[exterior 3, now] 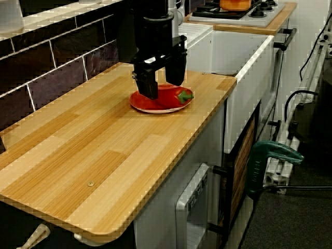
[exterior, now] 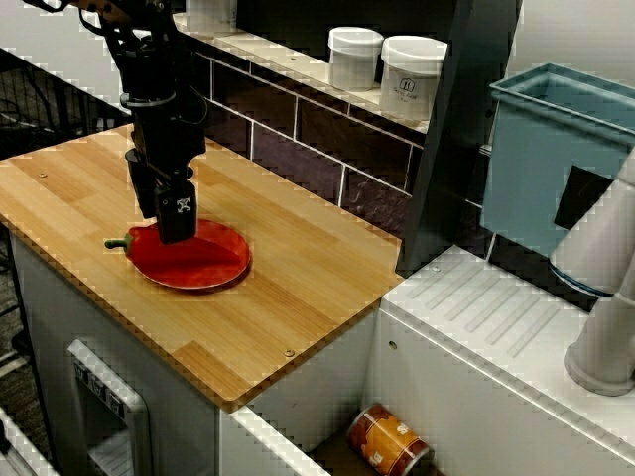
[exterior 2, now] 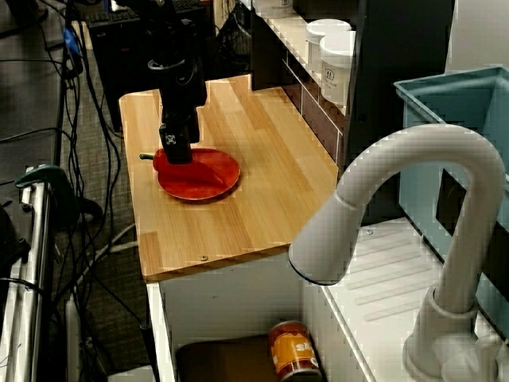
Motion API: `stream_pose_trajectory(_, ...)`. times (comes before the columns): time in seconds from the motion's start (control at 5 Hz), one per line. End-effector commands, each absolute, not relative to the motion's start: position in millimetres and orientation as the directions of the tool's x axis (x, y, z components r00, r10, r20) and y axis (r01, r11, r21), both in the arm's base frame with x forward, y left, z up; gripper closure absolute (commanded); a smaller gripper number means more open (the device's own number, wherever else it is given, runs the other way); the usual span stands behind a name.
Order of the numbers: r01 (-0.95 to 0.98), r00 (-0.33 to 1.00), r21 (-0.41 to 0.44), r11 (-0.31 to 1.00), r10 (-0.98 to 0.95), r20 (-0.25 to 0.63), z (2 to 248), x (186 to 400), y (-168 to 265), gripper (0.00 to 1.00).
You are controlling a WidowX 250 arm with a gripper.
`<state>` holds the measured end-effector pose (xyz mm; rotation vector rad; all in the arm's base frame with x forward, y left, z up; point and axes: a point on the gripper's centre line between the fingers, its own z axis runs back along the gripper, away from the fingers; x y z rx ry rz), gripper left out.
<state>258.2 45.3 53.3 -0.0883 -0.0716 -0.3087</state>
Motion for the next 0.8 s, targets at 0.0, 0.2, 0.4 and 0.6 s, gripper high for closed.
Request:
stream_pose_trajectory(0.0,0.333,0.939,-0.085,0.939,-0.322,0.117,65,256,50,0.0)
stream_pose_trajectory(0.2,0.319,0.946,-0.05,0.947,-0.314,0.078,53,259,38,0.0)
stream_pose_trajectory(0.4,0.318,0.947,-0.018,0.948,-0.316,0.062,46,259,27,0.0)
stream_pose_trajectory(0.6,0.317,0.947,-0.011,0.948,-0.317,0.045,42,260,23,0.0)
